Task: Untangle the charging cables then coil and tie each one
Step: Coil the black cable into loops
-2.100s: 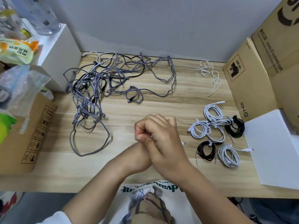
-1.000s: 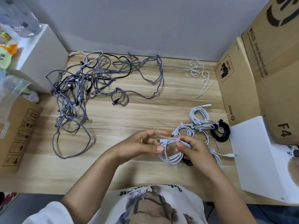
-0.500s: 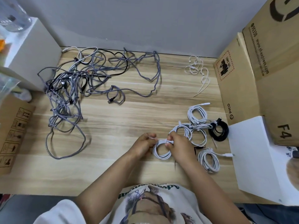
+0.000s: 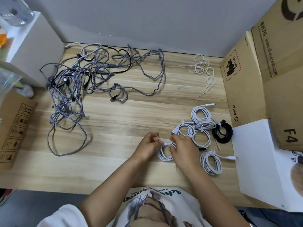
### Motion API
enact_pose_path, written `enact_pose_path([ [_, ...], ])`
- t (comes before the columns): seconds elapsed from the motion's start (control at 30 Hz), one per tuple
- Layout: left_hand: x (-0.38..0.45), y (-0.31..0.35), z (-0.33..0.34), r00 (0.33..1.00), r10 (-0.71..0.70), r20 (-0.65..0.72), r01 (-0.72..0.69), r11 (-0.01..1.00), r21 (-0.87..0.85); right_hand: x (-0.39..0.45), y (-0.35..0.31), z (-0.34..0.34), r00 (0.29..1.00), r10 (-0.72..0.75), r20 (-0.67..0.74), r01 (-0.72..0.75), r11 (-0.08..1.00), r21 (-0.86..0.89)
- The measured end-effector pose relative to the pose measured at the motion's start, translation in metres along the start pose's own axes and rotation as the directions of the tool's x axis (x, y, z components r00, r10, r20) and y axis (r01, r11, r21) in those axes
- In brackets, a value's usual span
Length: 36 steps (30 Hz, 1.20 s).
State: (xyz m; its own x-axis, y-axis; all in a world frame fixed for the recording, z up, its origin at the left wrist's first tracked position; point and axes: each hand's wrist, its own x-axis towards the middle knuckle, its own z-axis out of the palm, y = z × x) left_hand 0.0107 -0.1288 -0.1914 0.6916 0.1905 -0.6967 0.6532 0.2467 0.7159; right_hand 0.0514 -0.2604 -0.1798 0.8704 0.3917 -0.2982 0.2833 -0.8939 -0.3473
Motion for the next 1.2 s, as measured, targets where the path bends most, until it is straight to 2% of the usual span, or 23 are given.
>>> enact_pose_path([
  [0.23, -0.013, 0.001, -0.013, 0.999, 0.0, -0.05, -0.001, 1.0, -0.02, 0.001, -0.018, -0.01, 0.997, -0.069, -0.023, 0.071, 0.992, 0.104],
  [0.3, -0.018, 0.004, -0.034, 0.987, 0.093, -0.133, -0.09, 0.995, 0.033, 0.006, -0.035, -0.007, 0.995, -0.099, 0.007, 0.097, 0.983, 0.155],
  [0.37, -0.023, 0.009, -0.059, 0.924, 0.278, -0.263, -0.237, 0.955, 0.178, 0.011, -0.053, -0.003, 0.991, -0.13, 0.031, 0.121, 0.971, 0.208],
  [0.47, -0.03, 0.015, -0.107, 0.771, 0.495, -0.401, -0.353, 0.856, 0.376, 0.022, -0.089, 0.005, 0.981, -0.183, 0.068, 0.162, 0.958, 0.238],
  [0.5, -0.031, 0.016, -0.131, 0.727, 0.537, -0.428, -0.346, 0.824, 0.448, 0.028, -0.108, 0.011, 0.974, -0.212, 0.077, 0.184, 0.945, 0.269],
  [0.57, -0.028, 0.014, -0.167, 0.676, 0.573, -0.464, -0.236, 0.765, 0.6, 0.037, -0.137, 0.018, 0.963, -0.252, 0.1, 0.208, 0.924, 0.321],
  [0.67, -0.02, 0.017, -0.213, 0.638, 0.567, -0.522, -0.019, 0.689, 0.725, 0.056, -0.179, 0.03, 0.954, -0.275, 0.122, 0.216, 0.907, 0.361],
  [0.77, -0.005, 0.024, -0.241, 0.669, 0.537, -0.514, 0.045, 0.661, 0.749, 0.072, -0.211, 0.037, 0.952, -0.283, 0.119, 0.225, 0.906, 0.359],
  [0.9, 0.018, 0.021, -0.256, 0.808, 0.41, -0.423, 0.069, 0.647, 0.759, 0.095, -0.246, 0.041, 0.95, -0.292, 0.106, 0.24, 0.906, 0.347],
  [0.97, 0.025, 0.015, -0.252, 0.862, 0.353, -0.364, 0.12, 0.555, 0.823, 0.109, -0.261, 0.043, 0.956, -0.281, 0.086, 0.231, 0.899, 0.371],
  [1.03, 0.026, 0.011, -0.246, 0.899, 0.3, -0.319, 0.152, 0.469, 0.87, 0.123, -0.273, 0.044, 0.973, -0.216, 0.078, 0.154, 0.866, 0.476],
  [1.13, 0.027, 0.007, -0.243, 0.926, 0.237, -0.295, 0.17, 0.435, 0.884, 0.147, -0.287, 0.047, 0.99, -0.008, 0.142, -0.1, 0.677, 0.729],
  [1.2, 0.026, 0.007, -0.243, 0.931, 0.222, -0.29, 0.172, 0.432, 0.885, 0.164, -0.29, 0.049, 0.984, 0.12, 0.133, -0.178, 0.559, 0.81],
])
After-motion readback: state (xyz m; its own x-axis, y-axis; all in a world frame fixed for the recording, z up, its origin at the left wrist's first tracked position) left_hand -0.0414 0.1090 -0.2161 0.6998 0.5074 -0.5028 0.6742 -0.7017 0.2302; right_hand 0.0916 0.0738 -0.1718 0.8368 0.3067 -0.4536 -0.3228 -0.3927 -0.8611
